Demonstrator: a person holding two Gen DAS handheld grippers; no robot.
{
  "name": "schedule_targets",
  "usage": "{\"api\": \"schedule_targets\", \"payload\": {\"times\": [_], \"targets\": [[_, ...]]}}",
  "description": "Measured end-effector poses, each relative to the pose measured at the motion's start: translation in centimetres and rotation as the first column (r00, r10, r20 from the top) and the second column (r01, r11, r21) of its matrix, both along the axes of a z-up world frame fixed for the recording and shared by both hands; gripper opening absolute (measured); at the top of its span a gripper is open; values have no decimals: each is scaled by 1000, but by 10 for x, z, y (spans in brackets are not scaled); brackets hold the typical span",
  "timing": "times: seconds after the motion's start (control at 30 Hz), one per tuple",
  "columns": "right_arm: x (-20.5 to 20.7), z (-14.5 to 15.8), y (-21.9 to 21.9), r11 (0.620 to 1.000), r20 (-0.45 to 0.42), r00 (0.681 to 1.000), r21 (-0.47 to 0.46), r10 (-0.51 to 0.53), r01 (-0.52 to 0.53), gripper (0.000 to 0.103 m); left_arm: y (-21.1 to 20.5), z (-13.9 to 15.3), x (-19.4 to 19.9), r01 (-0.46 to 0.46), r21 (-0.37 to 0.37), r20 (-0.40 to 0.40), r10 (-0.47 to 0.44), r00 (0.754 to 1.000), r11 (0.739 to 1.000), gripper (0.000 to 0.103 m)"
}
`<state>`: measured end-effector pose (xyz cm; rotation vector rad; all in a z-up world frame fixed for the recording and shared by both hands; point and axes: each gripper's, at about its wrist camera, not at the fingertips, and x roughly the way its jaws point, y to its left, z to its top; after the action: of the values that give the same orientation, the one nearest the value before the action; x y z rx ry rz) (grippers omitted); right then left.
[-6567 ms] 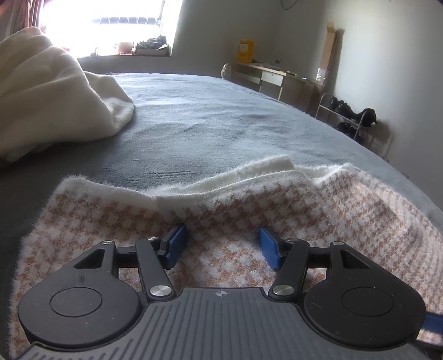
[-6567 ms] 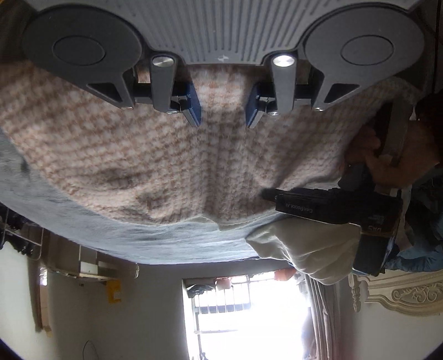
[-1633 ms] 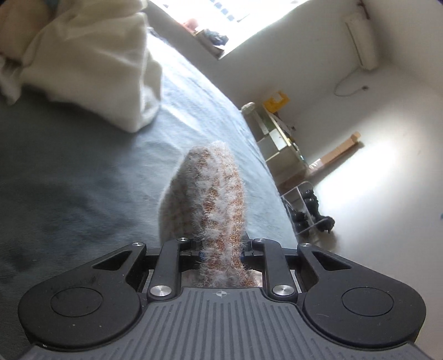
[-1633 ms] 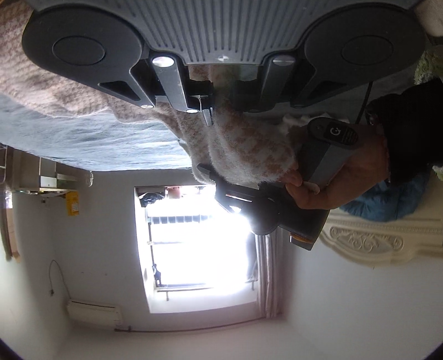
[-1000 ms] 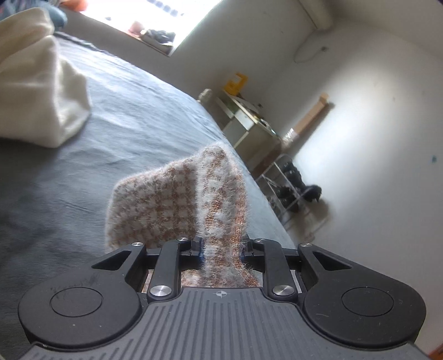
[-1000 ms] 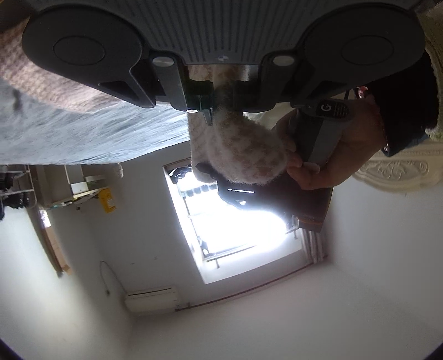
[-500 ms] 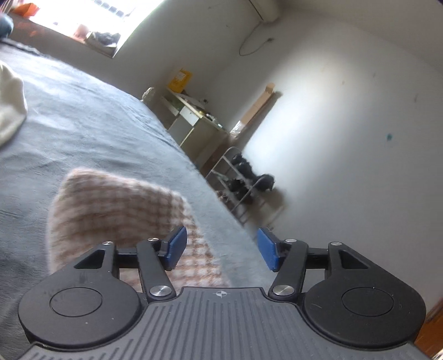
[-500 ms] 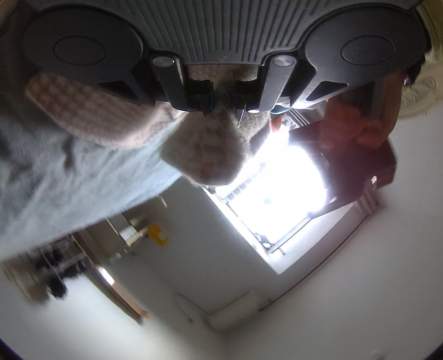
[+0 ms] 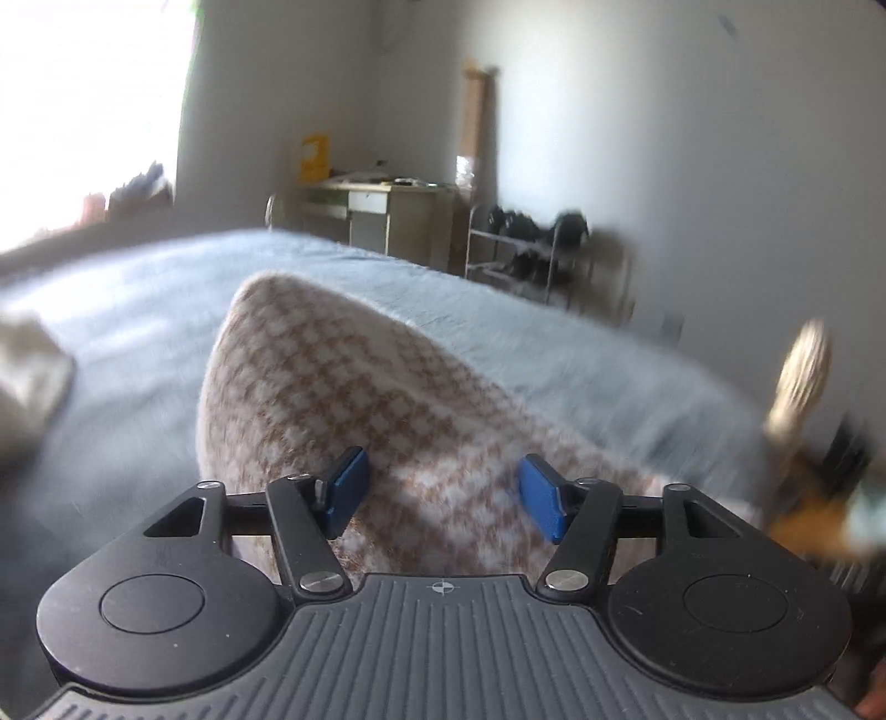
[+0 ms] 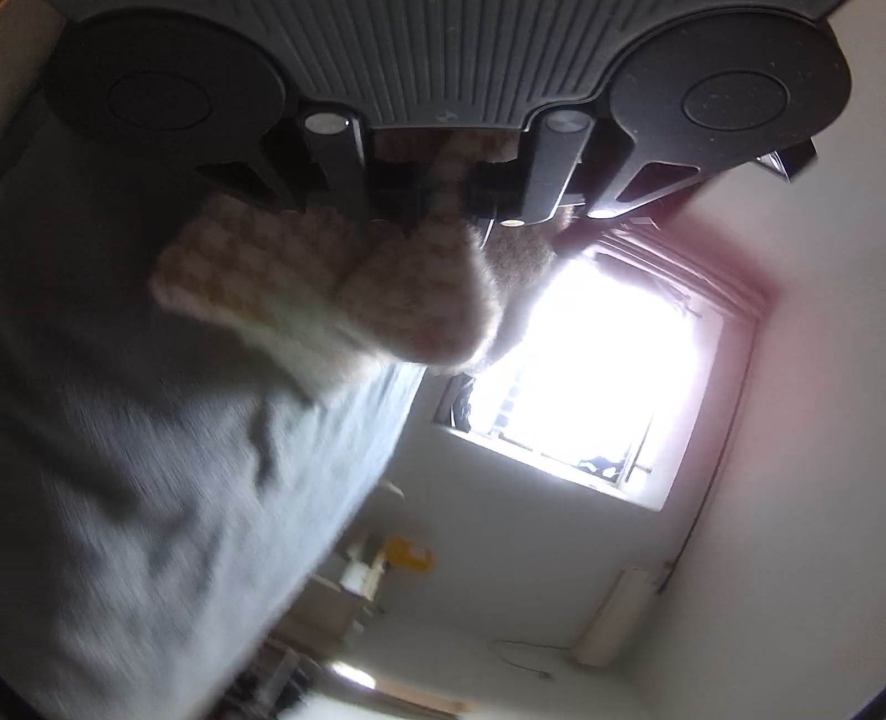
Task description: Fold clothes
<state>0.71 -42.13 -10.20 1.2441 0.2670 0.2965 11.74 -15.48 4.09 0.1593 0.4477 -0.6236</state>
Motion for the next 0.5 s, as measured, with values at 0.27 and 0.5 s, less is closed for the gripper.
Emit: {"api": "schedule_targets", "payload": {"times": [0.27, 0.5], "targets": [[39, -31, -19, 965, 21, 995, 242, 96, -98, 53, 12, -10, -5, 2, 15, 34, -3, 999, 1000, 66], [65, -10, -11, 985, 30, 994, 136, 104, -107, 52, 29, -18, -1, 3, -46, 19, -2, 1000, 999, 66]]}}
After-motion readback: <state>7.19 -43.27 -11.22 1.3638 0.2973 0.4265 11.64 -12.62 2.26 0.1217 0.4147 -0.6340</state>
